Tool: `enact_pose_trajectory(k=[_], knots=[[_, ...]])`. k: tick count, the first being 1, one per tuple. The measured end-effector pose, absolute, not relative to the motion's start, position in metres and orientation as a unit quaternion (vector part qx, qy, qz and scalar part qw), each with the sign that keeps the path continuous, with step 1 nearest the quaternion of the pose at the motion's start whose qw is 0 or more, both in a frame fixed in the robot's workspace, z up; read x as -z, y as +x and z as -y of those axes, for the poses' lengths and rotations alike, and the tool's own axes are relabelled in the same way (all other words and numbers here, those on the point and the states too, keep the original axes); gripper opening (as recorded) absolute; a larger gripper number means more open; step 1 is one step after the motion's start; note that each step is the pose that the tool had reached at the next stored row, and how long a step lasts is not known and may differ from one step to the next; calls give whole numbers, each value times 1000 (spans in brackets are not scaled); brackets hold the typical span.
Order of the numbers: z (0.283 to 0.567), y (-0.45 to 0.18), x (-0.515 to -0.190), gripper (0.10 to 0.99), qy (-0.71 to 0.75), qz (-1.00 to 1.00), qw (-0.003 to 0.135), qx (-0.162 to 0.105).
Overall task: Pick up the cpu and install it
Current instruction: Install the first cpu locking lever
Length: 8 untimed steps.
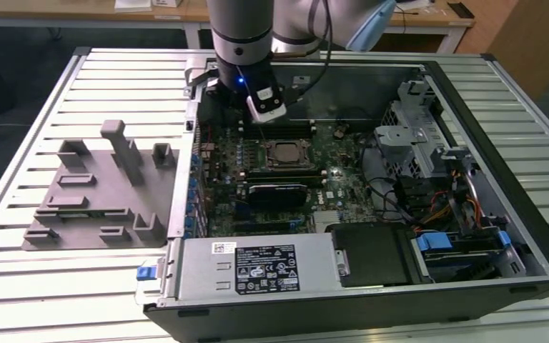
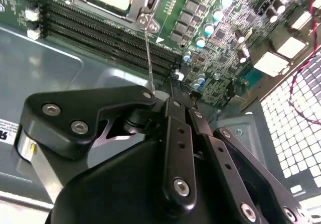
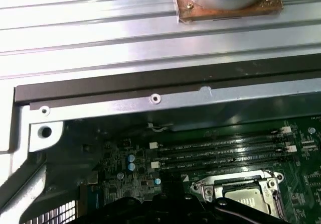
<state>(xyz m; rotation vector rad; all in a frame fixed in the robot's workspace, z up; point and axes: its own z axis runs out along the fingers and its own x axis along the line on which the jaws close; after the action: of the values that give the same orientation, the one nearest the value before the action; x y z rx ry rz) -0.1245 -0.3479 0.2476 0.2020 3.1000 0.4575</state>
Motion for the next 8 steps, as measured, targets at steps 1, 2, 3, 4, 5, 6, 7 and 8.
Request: enact_pose_trajectory(k=[1, 2, 3, 4, 5, 6, 7, 8], knots=[[348, -124, -247, 106, 64, -987, 1, -146], [348, -124, -247, 106, 64, -987, 1, -147], [348, -123, -246, 106, 64, -987, 1, -147], [348, -121, -246, 106, 64, -987, 1, -147], [348, -120, -246, 106, 64, -987, 1, -147], [348, -118, -246, 106, 64, -987, 1, -147], [348, -116, -246, 106, 64, -987, 1, -147], [348, -114, -245, 106, 64, -987, 1, -147]])
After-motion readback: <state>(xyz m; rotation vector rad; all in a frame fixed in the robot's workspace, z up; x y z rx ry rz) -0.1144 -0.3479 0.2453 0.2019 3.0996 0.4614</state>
